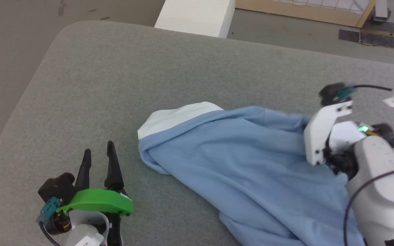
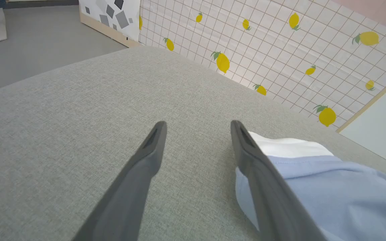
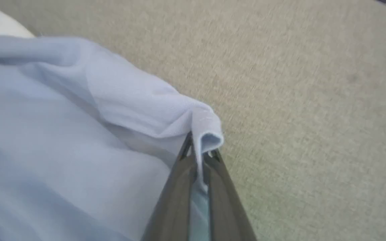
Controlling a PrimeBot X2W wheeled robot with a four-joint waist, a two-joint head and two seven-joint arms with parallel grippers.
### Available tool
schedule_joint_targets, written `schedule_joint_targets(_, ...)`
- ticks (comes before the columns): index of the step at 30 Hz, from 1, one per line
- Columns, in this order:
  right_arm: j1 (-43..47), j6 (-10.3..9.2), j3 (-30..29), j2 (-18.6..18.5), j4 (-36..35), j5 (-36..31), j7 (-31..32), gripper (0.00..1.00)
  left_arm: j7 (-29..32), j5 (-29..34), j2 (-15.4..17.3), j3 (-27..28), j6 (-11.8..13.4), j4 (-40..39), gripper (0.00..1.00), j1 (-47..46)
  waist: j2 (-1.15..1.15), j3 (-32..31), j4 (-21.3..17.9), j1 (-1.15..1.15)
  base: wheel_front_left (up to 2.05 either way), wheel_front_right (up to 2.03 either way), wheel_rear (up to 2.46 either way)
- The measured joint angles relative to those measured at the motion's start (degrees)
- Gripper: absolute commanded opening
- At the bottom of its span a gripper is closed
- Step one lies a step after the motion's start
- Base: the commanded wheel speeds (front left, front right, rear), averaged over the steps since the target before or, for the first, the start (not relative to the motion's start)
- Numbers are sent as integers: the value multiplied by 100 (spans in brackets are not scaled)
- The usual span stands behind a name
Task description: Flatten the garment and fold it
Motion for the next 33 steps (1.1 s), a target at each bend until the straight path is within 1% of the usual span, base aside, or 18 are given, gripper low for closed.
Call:
schedule_joint_targets(5,24,0,-653,-112,-477,-103,-1605,0,0,54,-5,15,0,-10,100,-4,0,-122,-191,0,0,0,0)
schedule_joint_targets(7,110,0,-993,-147,-525,-254,-2030,0,-1,75,-8,18,-3,3,100,-4,0,-189,-290,0,0,0,0)
schedule_joint_targets(9,268,0,-1434,-180,-537,-422,-2325,0,0,109,-8,4,-9,26,100,0,0,-267,-408,0,0,0,0)
schedule_joint_targets(12,489,0,-2056,-220,-567,-654,-2559,0,0,121,-11,-5,-27,60,100,5,0,-374,-586,0,0,0,0)
schedule_joint_targets(16,783,0,-3027,-199,-581,-982,-2561,0,0,198,-11,-66,-60,146,100,8,0,-494,-840,0,0,0,0)
schedule_joint_targets(20,1160,0,-3858,-90,-483,-1216,-2239,0,-1,216,-12,-198,-101,269,100,5,0,-578,-1061,0,0,0,0)
schedule_joint_targets(22,1347,-1,-4083,45,-399,-1235,-2024,0,-1,213,-13,-287,-111,366,100,1,0,-609,-1173,0,0,0,0)
schedule_joint_targets(25,1485,0,-4169,247,-324,-1210,-1806,0,-1,189,-14,-438,-154,539,100,-9,0,-637,-1323,0,0,0,0)
schedule_joint_targets(27,1532,-1,-4173,341,-314,-1162,-1737,64,1,113,-14,-566,-156,675,100,-24,0,-653,-1418,0,0,0,0)
schedule_joint_targets(28,1561,0,-4159,367,-335,-1135,-1758,100,14,56,-15,-632,-156,750,100,-54,0,-663,-1467,0,0,0,0)
schedule_joint_targets(30,1623,-1,-4077,407,-438,-1043,-1937,100,79,-7,-14,-758,-154,847,100,-158,0,-684,-1553,0,0,0,0)
schedule_joint_targets(33,1795,-1,-3715,423,-765,-857,-2539,100,277,-42,-15,-988,-151,1009,100,-467,0,-727,-1680,0,0,0,0)
